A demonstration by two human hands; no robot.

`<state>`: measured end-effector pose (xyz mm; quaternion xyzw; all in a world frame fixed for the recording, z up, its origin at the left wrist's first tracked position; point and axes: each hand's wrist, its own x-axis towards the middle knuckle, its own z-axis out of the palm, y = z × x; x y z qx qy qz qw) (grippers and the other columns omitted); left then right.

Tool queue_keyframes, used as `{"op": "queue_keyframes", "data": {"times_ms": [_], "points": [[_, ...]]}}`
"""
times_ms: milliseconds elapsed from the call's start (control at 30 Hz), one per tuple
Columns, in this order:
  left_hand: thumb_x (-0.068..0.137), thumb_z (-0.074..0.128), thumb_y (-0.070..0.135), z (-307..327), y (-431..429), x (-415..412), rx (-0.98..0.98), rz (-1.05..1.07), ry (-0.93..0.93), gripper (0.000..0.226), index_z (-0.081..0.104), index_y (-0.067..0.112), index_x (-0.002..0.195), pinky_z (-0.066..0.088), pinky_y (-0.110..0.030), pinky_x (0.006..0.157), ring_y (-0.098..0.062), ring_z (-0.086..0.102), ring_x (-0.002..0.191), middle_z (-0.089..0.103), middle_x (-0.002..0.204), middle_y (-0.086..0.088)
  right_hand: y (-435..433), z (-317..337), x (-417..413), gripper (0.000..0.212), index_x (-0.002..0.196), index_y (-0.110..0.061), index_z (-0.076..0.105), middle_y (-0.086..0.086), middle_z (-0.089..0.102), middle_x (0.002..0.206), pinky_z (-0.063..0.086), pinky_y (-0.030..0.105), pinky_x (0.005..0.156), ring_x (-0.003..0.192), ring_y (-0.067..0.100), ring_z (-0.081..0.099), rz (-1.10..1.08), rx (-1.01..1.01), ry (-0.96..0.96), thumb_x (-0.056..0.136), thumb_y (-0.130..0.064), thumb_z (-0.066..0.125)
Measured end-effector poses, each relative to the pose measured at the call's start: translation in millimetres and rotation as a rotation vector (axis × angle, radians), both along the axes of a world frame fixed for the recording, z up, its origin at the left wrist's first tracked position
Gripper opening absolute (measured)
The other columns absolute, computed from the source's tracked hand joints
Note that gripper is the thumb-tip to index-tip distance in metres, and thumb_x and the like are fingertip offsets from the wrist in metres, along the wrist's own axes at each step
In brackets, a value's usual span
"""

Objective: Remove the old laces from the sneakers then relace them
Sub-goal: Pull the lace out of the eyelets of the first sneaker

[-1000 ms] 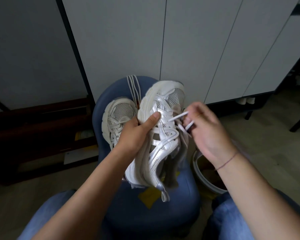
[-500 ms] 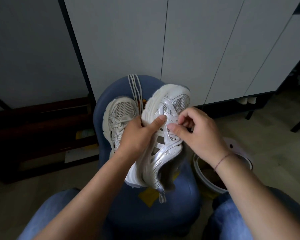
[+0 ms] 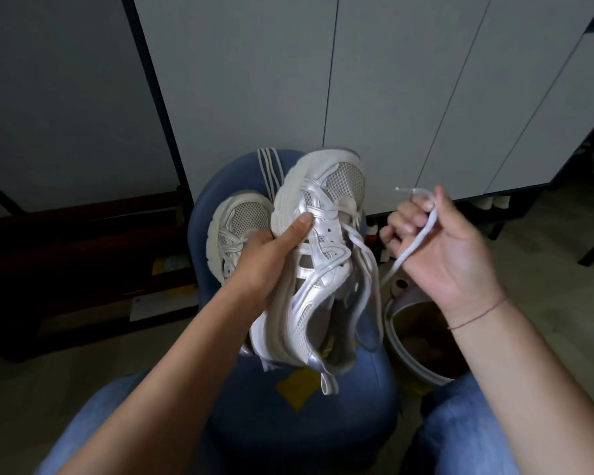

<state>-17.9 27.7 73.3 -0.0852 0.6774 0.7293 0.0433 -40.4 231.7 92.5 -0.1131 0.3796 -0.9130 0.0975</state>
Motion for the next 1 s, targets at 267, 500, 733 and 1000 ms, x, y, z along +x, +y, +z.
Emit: {"op": "queue_keyframes", "data": {"times_ms": [267, 500, 733, 1000], "points": [[0.083, 0.065, 0.046, 9, -18, -6, 0.06, 0.047, 0.019, 0.05, 0.069, 0.01, 0.117, 0.055, -0.039, 0.092, -0.022, 0.073, 0.094, 0.076, 0.102, -0.007, -17, -41, -3, 0.033, 0.074, -0.015, 0.058, -0.001, 0.057, 0.068, 0.04, 0.034, 0.07, 0.068, 0.013, 0.052, -0.303, 1.06, 0.204, 0.088, -0.045, 0.056], [0.073, 0.067, 0.064, 3, -20, -2, -0.256, -0.014, 0.121, 0.059, 0.07, 0.02, 0.112, 0.055, -0.044, 0.093, -0.015, 0.073, 0.089, 0.077, 0.096, 0.005, -24, -16, 11, 0.003, 0.093, -0.022, 0.059, -0.018, 0.061, 0.08, 0.043, 0.01, 0.069, 0.072, -0.003, 0.054, -0.425, 0.999, 0.519, 0.093, -0.02, 0.058], [0.063, 0.063, 0.079, -5, -7, -1, -0.451, 0.04, 0.148, 0.069, 0.068, 0.027, 0.109, 0.057, -0.043, 0.085, -0.01, 0.072, 0.085, 0.076, 0.092, 0.01, -29, -22, 11, 0.02, 0.085, -0.02, 0.06, -0.008, 0.054, 0.073, 0.045, 0.018, 0.062, 0.068, 0.009, 0.051, -0.579, 1.222, 0.527, 0.08, -0.034, 0.072], [0.069, 0.064, 0.077, -8, 0, 0, -0.505, 0.055, 0.139, 0.064, 0.067, 0.026, 0.107, 0.057, -0.039, 0.084, -0.01, 0.07, 0.087, 0.074, 0.094, 0.01, -27, -25, 4, 0.031, 0.062, -0.021, 0.049, -0.01, 0.041, 0.053, 0.033, 0.02, 0.051, 0.052, 0.004, 0.037, -0.48, 1.123, 0.552, 0.084, -0.026, 0.07]]}}
